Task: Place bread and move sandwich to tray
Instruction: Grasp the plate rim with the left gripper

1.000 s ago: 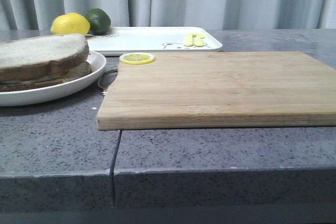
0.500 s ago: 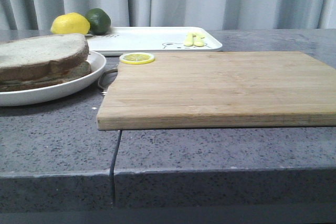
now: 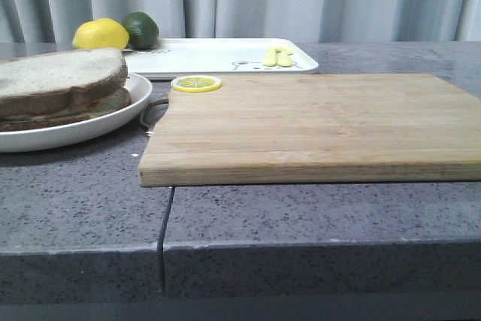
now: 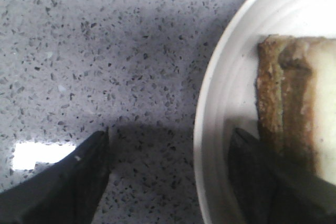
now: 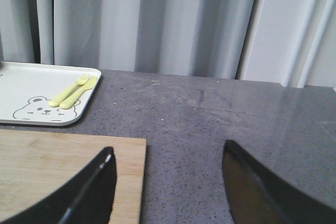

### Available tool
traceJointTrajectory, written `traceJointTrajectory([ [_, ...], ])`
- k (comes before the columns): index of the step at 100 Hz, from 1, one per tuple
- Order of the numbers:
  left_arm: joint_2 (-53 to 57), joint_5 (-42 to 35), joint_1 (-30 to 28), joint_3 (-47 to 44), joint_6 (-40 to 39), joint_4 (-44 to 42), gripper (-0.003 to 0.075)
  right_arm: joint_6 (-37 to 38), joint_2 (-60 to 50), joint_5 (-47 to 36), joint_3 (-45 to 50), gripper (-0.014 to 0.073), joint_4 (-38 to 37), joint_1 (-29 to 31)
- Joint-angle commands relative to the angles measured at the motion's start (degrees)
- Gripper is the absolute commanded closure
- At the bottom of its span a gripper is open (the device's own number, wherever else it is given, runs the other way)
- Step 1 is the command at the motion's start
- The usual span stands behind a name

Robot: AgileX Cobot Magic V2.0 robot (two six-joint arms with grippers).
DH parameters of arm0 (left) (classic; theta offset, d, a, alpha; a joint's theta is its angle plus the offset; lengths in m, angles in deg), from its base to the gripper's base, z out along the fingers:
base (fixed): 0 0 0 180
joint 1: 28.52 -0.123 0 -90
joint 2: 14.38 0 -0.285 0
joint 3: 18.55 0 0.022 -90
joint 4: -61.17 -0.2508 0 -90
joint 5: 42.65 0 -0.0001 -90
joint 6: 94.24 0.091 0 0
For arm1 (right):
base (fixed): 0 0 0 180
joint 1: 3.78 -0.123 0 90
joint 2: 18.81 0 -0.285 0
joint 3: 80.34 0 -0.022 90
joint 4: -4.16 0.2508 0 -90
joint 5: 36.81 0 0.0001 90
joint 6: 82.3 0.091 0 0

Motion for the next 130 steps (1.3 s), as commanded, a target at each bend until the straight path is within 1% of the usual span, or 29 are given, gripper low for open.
traceJointTrajectory([
  [1, 1.6, -2.4, 0.3, 1.9, -0.5, 0.8, 0.0281, 0.0, 0.2, -4.4, -1.5, 0.0143, -0.5, 0.3],
  [59, 1.6, -1.9, 0.3, 1.9, -0.5, 0.8, 0.0281, 0.0, 0.2, -4.4, -1.5, 0.0143, -0.5, 0.3],
  [97, 1.6, -1.9, 0.3, 1.9, -0.5, 3.9, 0.0283, 0.0, 0.2, -4.4, -1.5, 0.0143, -0.5, 0.3],
  [106, 1.6, -1.9, 0.3, 1.9, -0.5, 4.6, 0.0315, 0.0, 0.2, -4.4, -1.5, 0.0143, -0.5, 0.3],
  [130, 1.6, -1.9, 0.3, 1.9, -0.5, 5.2, 0.0463, 0.0, 0.2, -4.4, -1.5, 0.0143, -0.5, 0.3],
])
